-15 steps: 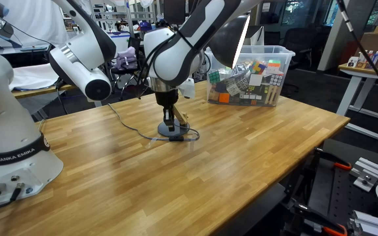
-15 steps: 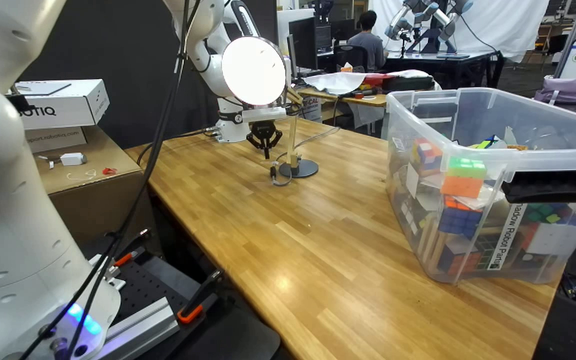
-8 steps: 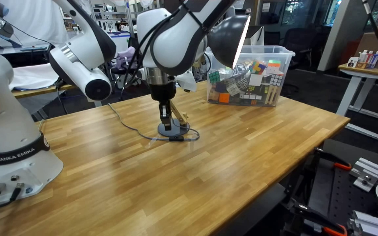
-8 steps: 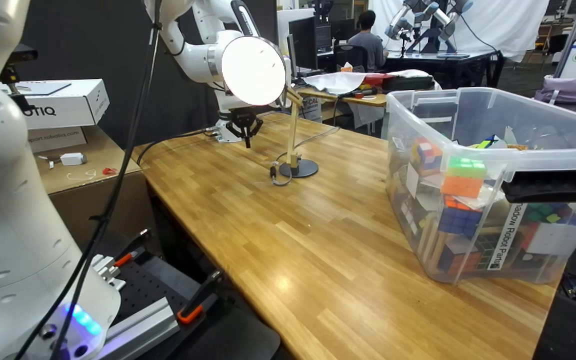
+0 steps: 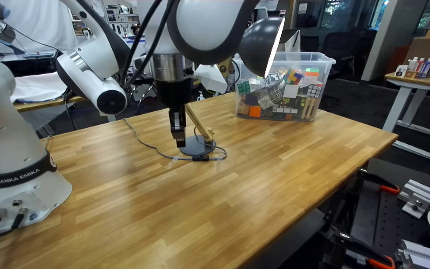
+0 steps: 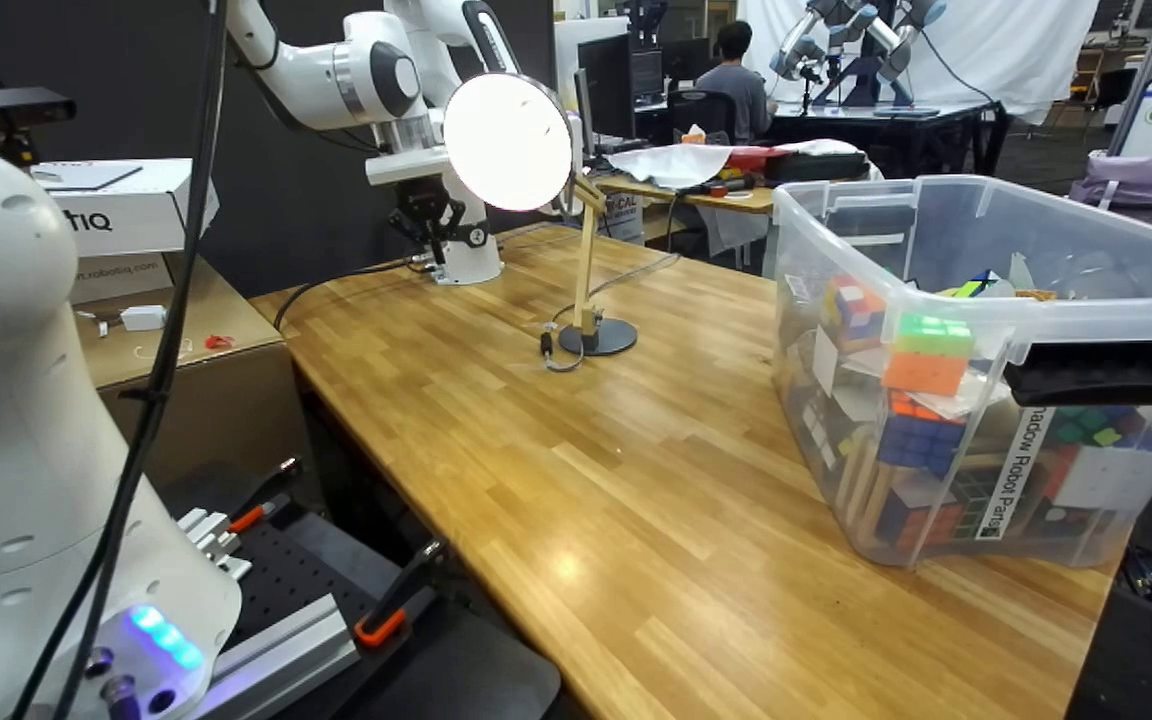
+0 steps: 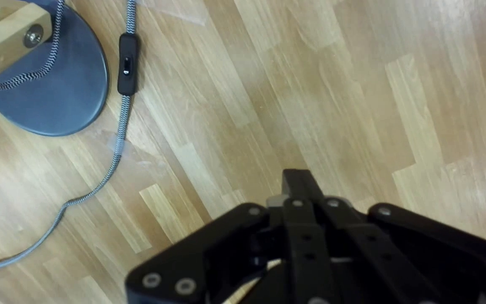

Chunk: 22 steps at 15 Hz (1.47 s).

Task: Put the Rubik's cube in the storage box then switch the desk lamp off and on

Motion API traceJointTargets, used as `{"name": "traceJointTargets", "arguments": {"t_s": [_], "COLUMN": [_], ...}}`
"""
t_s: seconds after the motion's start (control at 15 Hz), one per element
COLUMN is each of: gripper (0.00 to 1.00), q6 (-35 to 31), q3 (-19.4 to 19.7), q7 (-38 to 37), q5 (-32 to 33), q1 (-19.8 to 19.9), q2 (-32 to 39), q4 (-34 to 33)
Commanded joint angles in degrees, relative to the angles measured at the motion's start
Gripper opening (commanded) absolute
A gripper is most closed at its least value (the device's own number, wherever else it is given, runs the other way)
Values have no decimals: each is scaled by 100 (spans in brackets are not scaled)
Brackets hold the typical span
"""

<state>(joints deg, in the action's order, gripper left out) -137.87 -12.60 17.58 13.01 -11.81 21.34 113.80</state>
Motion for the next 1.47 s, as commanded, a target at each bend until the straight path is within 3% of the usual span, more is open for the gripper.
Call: {"name": "traceJointTargets", "arguments": {"t_s": [0.0, 0.4, 0.73, 1.07, 1.27, 1.33, 1.4], "gripper": [0, 0, 0, 0, 0, 0, 26], "q6": [-224, -414, -973, -1476, -1662, -1459, -1556], "q3": [119, -41, -140, -414, -492, -557, -514], "q7": [-598, -2058, -3108, -3145, -2926, -2988, -2911], "q5": [301, -32, 2, -531, -1154, -1189, -1418], "q1": [-212, -494, -659, -705, -962, -961, -1092], "q2": [-475, -1087, -2026, -3360, -4182, -3923, -4106], "q4": [424, 1081, 2366, 4176, 5100, 4637, 4777]}}
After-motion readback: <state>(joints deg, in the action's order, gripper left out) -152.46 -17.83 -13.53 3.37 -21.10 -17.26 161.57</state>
